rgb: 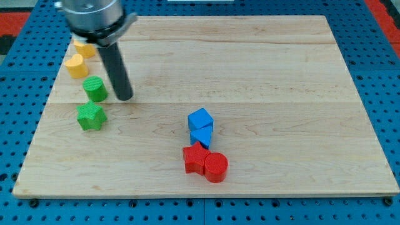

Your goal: Push the green star below the green circle

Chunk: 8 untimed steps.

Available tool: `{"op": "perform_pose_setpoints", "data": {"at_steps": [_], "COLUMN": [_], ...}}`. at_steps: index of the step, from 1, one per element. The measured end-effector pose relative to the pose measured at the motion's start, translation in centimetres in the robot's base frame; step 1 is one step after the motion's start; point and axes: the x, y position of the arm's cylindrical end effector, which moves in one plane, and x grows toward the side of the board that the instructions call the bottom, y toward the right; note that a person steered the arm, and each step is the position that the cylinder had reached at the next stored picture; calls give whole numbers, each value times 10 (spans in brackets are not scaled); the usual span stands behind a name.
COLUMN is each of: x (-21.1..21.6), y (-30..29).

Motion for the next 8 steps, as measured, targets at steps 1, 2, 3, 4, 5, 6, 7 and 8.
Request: {"op": "perform_pose_setpoints", "data": {"at_steps": [1, 2, 3, 4, 5, 6, 7, 8], "x": [-15, -1, -2, 15, 53, 68, 65, 118], "y": [-58, -105, -45, 11, -40, -110, -58, -50]}}
